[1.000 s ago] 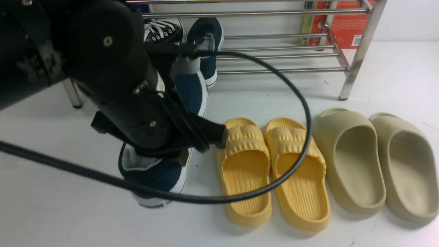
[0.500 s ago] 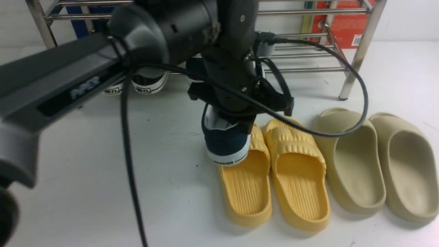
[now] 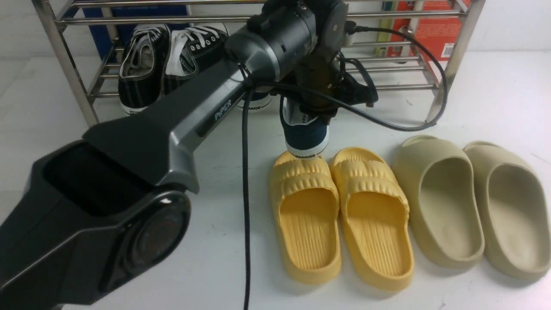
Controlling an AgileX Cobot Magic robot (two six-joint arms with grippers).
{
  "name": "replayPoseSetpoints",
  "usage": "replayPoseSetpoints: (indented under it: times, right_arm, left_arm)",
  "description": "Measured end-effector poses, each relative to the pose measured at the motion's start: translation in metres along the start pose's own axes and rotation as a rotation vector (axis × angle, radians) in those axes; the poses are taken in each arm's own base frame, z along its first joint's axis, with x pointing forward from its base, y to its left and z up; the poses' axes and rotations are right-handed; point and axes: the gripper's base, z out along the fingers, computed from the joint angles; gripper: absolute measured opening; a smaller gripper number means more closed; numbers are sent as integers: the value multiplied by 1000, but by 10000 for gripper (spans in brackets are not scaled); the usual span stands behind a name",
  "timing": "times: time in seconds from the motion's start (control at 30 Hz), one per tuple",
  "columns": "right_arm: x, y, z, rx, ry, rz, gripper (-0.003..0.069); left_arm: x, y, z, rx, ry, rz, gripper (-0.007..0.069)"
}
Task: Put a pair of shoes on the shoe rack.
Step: Use the left arm to put a shoe into the shoe rack
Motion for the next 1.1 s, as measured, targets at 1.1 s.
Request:
replayPoseSetpoints:
  times: [1.1]
  right_arm:
    - [0, 0, 0, 0, 0, 0, 239]
  left_arm:
    - [-25, 13, 34, -20, -263, 49, 6]
